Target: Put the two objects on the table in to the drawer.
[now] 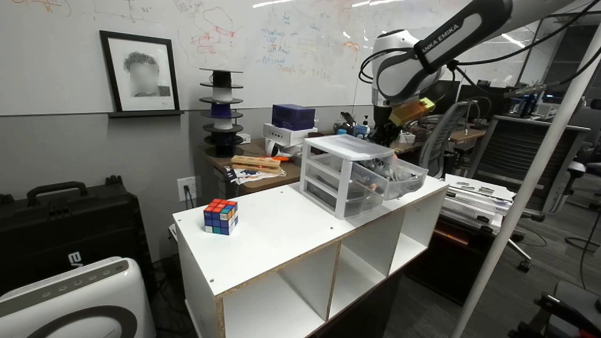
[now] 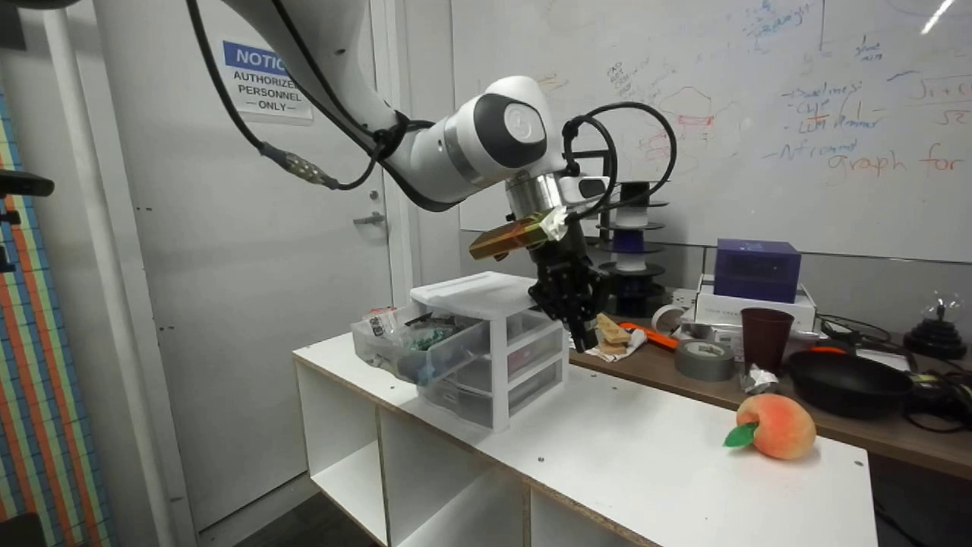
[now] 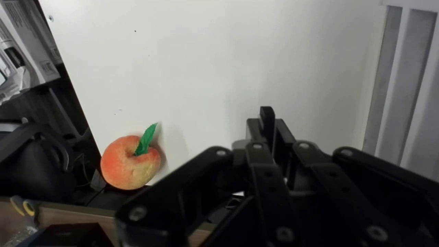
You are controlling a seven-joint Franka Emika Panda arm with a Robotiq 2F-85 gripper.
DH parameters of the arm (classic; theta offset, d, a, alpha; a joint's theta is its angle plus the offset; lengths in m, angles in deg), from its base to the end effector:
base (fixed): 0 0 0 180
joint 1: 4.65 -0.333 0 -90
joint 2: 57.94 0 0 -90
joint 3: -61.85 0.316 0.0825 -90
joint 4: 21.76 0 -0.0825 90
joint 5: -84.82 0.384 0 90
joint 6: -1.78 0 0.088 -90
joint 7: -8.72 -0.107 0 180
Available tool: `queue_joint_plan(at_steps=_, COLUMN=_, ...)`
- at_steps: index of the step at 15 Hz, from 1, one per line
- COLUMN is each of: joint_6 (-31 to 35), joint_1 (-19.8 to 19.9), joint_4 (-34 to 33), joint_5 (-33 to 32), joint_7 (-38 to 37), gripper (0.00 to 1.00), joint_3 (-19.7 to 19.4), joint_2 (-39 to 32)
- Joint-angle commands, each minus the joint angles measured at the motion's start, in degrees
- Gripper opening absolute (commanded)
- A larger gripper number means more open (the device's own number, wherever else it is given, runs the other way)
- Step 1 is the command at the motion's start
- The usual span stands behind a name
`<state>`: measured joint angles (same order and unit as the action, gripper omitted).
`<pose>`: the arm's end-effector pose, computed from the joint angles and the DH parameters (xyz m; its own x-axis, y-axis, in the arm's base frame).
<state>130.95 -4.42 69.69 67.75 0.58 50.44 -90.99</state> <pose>0.6899 -0.1300 0.3123 0.9892 -0.1117 0.0954 -0.1376 -0.9321 0.3350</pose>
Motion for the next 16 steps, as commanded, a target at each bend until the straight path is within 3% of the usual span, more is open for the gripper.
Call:
queue_joint_plan(at_steps=1, joint_6=8.1, joint_1=1.2, joint_4=14.0, joint_5=-1.4, joint_7=2.3, gripper=0.03, joint_3=1.0, joint_2=10.2)
queue_joint_plan(at_steps=5, joint_6=10.2, joint_1=5.5, joint_4=25.7, joint_5=4.1, joint_7=12.0, gripper=0.03, joint_3=3.4, joint_2=20.2)
queue_joint_plan(at_steps=10, joint_6=8.1, joint_1=10.5, joint_4=38.9, joint_5=15.7, joint_7=32.3, gripper=0.03, joint_3=4.2, joint_2=34.7)
queue_joint_plan(at_steps=13, joint_6=4.2, joint_1=9.8, joint_4=44.4, joint_5=18.4, joint_7=41.7, gripper=0.03, joint_3=2.7, joint_2=42.9)
queue_joint_plan(at_steps=16, joint_6=1.0, joint_1=7.2, joint_4=46.1, joint_5=18.5, joint_7=44.3, gripper=0.03, joint_3=2.7, joint_2=47.3)
